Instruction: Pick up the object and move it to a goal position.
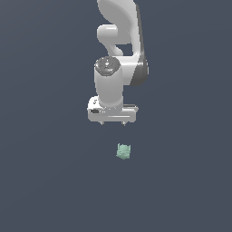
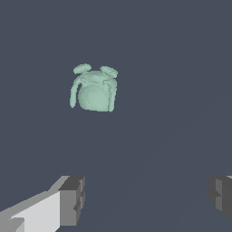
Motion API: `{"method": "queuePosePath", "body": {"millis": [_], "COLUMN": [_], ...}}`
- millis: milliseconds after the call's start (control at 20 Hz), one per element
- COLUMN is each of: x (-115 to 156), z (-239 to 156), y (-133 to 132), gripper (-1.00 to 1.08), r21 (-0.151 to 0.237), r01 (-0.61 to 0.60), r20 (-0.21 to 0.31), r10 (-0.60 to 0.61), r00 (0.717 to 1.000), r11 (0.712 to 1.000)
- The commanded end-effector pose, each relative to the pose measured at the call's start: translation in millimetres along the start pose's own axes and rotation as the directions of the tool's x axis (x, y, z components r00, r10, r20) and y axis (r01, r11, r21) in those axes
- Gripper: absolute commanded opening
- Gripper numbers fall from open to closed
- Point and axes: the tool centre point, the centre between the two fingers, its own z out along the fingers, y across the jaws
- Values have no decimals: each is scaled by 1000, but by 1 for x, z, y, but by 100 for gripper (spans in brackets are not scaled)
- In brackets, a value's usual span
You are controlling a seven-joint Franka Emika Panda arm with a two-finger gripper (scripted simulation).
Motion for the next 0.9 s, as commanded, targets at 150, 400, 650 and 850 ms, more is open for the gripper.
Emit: {"method": "queuePosePath", "body": {"millis": [150, 400, 650, 850], "x": [0, -5, -5, 1], "z": [1, 6, 6, 9], "y": [-5, -22, -23, -24], "gripper": [100, 100, 100, 100], "r21": [-3, -14, -14, -15], "r01": [7, 37, 38, 28], "r20": [5, 25, 25, 22], "r10": [-7, -37, -37, -27], "r00": [1000, 999, 999, 999], "r11": [1000, 999, 999, 1000]}}
